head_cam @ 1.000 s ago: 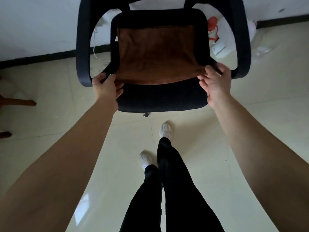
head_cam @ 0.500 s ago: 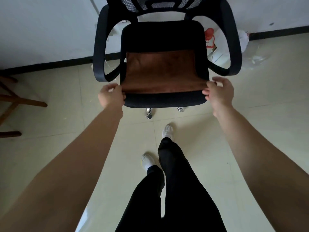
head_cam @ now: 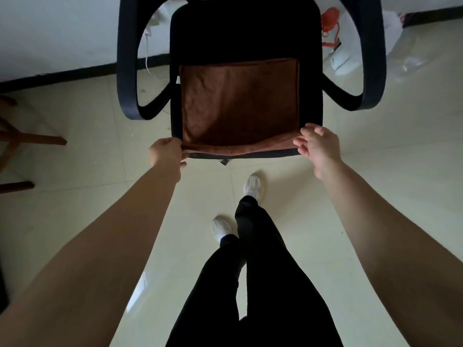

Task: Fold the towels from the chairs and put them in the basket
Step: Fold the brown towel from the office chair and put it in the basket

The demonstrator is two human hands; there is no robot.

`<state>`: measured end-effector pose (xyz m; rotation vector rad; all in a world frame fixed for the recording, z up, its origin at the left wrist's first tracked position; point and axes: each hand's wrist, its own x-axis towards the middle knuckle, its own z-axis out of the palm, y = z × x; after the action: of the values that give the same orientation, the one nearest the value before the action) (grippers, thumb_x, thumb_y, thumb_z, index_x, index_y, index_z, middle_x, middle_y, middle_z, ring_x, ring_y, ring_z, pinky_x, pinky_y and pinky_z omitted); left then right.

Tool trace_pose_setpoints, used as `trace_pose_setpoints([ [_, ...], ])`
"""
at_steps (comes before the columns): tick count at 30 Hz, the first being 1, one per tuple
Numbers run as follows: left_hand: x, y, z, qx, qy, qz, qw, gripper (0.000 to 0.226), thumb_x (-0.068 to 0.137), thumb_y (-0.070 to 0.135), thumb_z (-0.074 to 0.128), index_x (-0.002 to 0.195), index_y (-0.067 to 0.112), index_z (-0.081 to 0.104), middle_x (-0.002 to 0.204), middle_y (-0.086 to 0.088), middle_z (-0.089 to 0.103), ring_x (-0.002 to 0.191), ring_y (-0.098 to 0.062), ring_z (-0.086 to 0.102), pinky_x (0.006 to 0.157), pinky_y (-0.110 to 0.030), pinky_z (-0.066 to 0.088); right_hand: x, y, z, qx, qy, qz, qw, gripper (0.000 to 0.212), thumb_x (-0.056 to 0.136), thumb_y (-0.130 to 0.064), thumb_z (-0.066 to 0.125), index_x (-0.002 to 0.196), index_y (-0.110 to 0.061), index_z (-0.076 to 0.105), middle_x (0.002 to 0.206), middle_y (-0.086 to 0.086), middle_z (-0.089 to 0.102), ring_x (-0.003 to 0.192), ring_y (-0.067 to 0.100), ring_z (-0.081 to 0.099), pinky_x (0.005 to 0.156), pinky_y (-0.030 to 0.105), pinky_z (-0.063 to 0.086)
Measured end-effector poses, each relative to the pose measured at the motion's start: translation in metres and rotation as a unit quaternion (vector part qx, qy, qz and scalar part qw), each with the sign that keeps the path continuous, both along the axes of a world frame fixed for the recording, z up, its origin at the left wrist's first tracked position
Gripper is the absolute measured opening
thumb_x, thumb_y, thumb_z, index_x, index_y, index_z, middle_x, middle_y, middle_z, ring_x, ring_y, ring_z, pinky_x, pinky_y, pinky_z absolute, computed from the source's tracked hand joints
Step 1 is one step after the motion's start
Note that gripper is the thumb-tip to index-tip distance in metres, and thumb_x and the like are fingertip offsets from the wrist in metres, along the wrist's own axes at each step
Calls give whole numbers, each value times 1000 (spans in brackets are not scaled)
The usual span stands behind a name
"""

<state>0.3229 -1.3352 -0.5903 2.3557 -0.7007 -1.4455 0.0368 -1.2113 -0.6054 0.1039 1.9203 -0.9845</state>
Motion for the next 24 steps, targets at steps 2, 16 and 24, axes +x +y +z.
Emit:
trace_pose_setpoints([
  [2,-14,-25,4,-3,11,3,1000,14,91,13,56,79,19,62,88,-8,67,69,-24,62,59,-32,48,-12,-25,0,-17,-10,7,1000,26,95,-18,62,121,-17,61,105,8,74,84,12,74,69,23,56],
  [16,-41,-133,-60,-92,-147,-269,947,25,81,37,62,92,20,77,96,-8,76,94,-30,70,86,-42,58,-68,-117,-58,59,269,383,882,33,88,-32,67,121,-27,65,123,6,65,106,19,66,93,30,51],
  [24,-32,-140,-78,-62,-228,-375,897,35,90,30,45,106,9,68,110,-22,66,108,-41,61,88,-41,47,-62,-143,-66,154,357,540,746,42,97,-37,53,132,-16,61,128,19,56,117,38,53,96,46,47],
])
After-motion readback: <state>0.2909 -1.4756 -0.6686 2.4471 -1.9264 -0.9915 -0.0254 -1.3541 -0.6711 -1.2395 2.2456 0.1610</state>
